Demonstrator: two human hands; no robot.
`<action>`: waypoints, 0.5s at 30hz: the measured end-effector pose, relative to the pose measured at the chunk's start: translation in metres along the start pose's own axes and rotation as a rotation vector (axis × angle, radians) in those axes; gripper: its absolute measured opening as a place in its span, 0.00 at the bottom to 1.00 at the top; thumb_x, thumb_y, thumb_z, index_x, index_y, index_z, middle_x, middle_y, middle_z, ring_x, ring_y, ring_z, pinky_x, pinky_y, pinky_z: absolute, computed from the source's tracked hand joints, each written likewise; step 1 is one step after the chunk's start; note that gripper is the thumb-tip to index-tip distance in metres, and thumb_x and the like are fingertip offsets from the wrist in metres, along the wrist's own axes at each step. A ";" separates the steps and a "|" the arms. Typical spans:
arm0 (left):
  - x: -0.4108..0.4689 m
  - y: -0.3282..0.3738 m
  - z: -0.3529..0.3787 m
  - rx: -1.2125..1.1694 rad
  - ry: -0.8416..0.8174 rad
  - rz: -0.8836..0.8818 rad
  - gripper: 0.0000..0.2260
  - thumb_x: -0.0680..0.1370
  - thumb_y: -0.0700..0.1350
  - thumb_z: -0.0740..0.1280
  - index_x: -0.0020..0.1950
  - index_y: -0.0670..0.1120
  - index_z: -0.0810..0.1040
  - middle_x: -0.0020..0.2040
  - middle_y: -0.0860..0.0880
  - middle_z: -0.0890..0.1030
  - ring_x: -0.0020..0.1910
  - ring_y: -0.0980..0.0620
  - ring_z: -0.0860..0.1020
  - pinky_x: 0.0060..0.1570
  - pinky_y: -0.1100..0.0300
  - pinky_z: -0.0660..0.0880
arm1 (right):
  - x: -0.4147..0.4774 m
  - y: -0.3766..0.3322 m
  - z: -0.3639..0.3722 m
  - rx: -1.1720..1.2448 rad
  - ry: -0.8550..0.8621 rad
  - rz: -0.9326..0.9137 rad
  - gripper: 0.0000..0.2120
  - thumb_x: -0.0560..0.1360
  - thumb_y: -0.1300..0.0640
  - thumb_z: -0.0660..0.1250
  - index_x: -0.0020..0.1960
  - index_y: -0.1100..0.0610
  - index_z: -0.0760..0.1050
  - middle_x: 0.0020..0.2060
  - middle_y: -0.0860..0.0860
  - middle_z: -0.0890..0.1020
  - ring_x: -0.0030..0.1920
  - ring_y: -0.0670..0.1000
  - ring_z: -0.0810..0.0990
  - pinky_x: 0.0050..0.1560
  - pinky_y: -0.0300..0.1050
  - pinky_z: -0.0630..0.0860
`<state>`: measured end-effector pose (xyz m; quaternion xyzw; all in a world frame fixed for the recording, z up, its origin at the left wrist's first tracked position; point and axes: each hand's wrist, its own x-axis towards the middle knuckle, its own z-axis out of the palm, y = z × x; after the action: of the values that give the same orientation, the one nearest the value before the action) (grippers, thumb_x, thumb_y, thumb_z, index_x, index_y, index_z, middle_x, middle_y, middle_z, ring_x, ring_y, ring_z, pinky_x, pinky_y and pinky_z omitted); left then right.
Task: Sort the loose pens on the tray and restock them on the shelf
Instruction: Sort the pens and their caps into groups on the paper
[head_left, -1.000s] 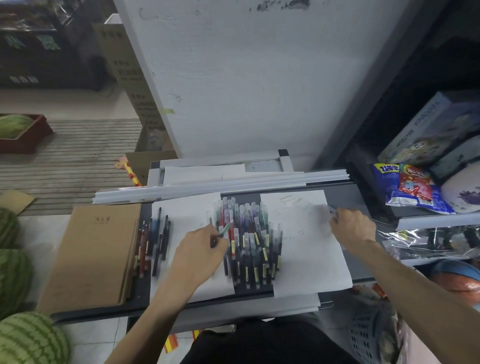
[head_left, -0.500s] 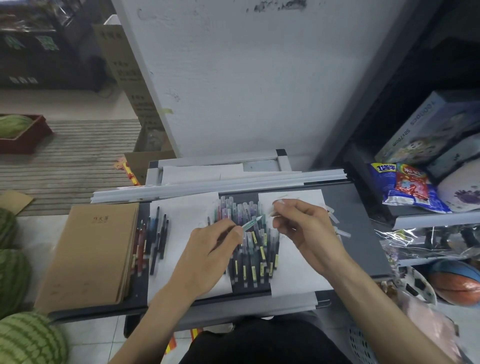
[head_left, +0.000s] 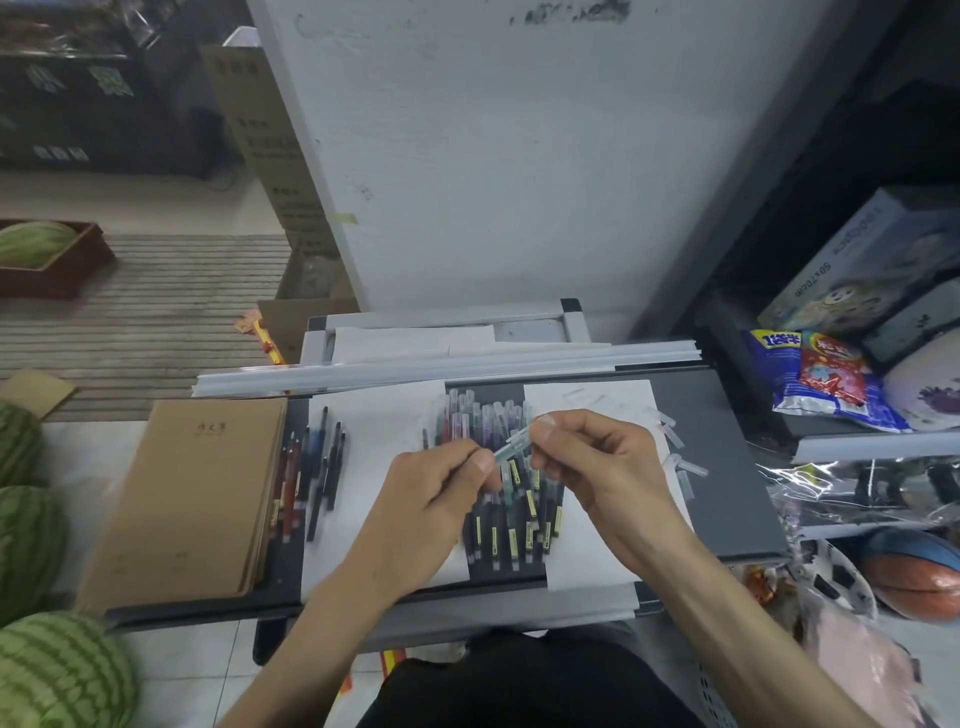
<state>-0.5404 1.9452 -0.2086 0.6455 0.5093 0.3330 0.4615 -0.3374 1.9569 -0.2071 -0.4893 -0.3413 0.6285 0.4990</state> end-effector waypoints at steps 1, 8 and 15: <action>0.000 -0.002 0.001 -0.003 0.005 0.006 0.17 0.86 0.50 0.60 0.41 0.48 0.80 0.28 0.54 0.67 0.27 0.57 0.64 0.30 0.65 0.61 | 0.000 0.002 0.001 0.002 0.006 0.000 0.14 0.71 0.57 0.76 0.49 0.68 0.84 0.36 0.60 0.83 0.37 0.53 0.79 0.43 0.44 0.76; -0.001 -0.011 0.013 -0.188 0.033 -0.042 0.18 0.83 0.50 0.60 0.39 0.43 0.79 0.26 0.55 0.65 0.25 0.58 0.61 0.27 0.67 0.60 | 0.003 0.004 0.001 0.001 -0.017 -0.005 0.11 0.67 0.58 0.79 0.44 0.66 0.85 0.36 0.61 0.83 0.35 0.53 0.79 0.41 0.41 0.77; -0.005 -0.010 0.021 -0.439 0.007 -0.155 0.19 0.85 0.51 0.63 0.42 0.40 0.81 0.30 0.46 0.63 0.25 0.54 0.58 0.25 0.65 0.58 | 0.006 0.009 0.002 -0.085 -0.041 -0.030 0.12 0.73 0.59 0.77 0.48 0.68 0.83 0.37 0.61 0.83 0.38 0.54 0.80 0.45 0.46 0.77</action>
<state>-0.5266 1.9354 -0.2248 0.4874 0.4746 0.4015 0.6132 -0.3418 1.9608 -0.2166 -0.4920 -0.3849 0.6158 0.4801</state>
